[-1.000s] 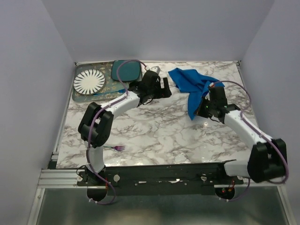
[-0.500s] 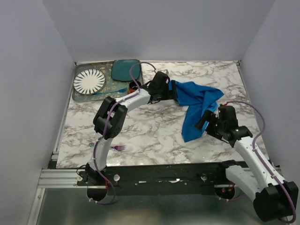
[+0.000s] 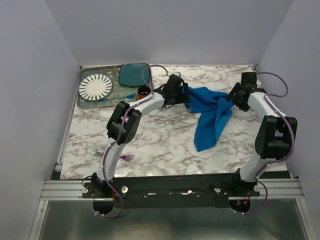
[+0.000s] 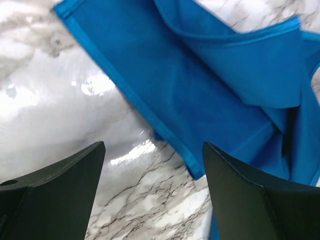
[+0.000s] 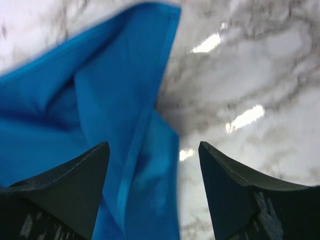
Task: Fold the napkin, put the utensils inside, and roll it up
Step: Flatten the napkin out
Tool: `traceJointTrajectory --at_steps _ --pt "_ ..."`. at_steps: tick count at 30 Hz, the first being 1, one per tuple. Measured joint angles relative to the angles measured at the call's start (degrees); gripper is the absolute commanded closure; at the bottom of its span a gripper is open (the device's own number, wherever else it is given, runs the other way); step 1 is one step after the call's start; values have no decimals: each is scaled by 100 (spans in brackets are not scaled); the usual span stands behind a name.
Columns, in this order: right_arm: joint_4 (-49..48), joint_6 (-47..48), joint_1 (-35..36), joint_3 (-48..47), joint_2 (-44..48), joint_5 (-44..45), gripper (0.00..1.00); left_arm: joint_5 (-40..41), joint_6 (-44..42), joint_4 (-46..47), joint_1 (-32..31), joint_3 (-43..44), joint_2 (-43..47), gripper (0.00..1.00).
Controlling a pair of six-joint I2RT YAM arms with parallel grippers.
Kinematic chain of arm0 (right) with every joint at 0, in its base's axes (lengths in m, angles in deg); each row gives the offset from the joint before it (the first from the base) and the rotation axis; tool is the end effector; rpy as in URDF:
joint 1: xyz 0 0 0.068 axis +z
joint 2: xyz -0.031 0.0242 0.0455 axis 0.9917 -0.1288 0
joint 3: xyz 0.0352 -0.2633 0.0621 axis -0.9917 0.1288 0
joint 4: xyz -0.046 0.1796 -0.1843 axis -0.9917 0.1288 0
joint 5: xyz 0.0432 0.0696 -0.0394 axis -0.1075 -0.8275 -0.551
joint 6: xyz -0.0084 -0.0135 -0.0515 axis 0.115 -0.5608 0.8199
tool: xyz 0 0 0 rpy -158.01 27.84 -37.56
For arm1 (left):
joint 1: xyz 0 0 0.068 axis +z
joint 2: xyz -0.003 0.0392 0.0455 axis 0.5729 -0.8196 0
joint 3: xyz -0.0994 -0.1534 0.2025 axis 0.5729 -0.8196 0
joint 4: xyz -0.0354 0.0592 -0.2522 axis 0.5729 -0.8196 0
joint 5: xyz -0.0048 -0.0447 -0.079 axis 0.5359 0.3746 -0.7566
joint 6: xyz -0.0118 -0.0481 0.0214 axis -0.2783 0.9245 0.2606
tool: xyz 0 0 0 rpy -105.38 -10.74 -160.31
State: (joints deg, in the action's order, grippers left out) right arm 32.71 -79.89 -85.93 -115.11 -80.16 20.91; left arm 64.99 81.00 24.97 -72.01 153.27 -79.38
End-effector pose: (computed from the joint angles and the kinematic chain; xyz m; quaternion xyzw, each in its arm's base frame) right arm 0.3467 -0.0266 0.2360 0.2885 0.9036 -0.0151 0.3162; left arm 0.4104 -0.3111 0.1810 -0.0219 0.9071 -0.2726 0.3199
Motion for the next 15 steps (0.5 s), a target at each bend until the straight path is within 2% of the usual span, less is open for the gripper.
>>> traceJointTrajectory --at_steps 3,8,11,14,15 --pt "-46 149 -192 -743 -826 -120 24 0 0 -24 13 382 -151 6" --pt "-61 323 -293 -1220 -1593 -789 22 -125 247 4 20 833 -522 7" --pt "-68 332 -273 -1268 -1812 -1119 23 -269 437 -7 57 988 -778 14" --pt "-63 313 -273 -1368 -1976 -1303 25 -439 627 120 92 1051 -868 32" --pt "-63 271 -273 -1436 -2037 -1364 30 -485 704 127 105 1054 -881 41"
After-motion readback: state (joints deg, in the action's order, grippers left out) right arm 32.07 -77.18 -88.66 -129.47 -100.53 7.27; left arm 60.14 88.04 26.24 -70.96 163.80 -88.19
